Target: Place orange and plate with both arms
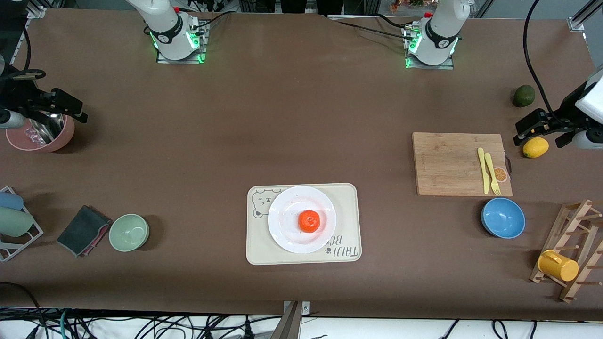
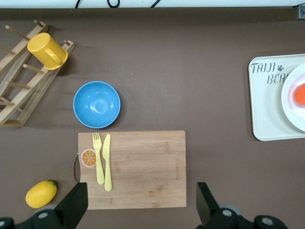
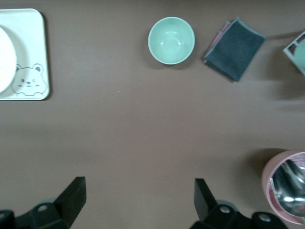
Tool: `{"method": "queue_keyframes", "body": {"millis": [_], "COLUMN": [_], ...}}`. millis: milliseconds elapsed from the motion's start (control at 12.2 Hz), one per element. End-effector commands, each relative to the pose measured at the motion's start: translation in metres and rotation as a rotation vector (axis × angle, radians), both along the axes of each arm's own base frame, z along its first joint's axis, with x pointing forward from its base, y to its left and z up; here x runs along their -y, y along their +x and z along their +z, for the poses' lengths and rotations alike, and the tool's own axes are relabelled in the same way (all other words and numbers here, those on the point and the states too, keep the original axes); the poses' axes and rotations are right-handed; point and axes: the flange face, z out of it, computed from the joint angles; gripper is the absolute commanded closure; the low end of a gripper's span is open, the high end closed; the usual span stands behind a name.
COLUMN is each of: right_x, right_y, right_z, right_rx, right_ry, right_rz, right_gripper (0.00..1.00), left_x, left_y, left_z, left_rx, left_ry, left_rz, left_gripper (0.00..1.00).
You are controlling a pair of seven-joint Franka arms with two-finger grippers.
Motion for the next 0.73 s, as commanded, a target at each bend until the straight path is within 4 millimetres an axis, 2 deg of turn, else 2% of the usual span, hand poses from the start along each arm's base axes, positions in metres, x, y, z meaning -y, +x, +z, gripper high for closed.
{"method": "queue_keyframes", "body": {"millis": [0, 653], "right_x": [-0.0016, -0.0024], "right_y": [-0.0043, -0.004], "right_z": [0.0194, 0.0241], "right_rx": [-0.007, -0.005], "right_ry": [-0.031, -0.016], "right_rz": [-0.005, -0.005], "right_gripper": [0.0, 0.0], "left_x": [0.0008, 0.0016], "left_y": [0.0, -0.0005], "left_z": [0.0038, 0.004], "left_rx": [-0.001, -0.001], "left_ry": [-0.012, -0.012], "left_rz": [-0.017, -0.018], "left_gripper": [0.0, 0.0]}}
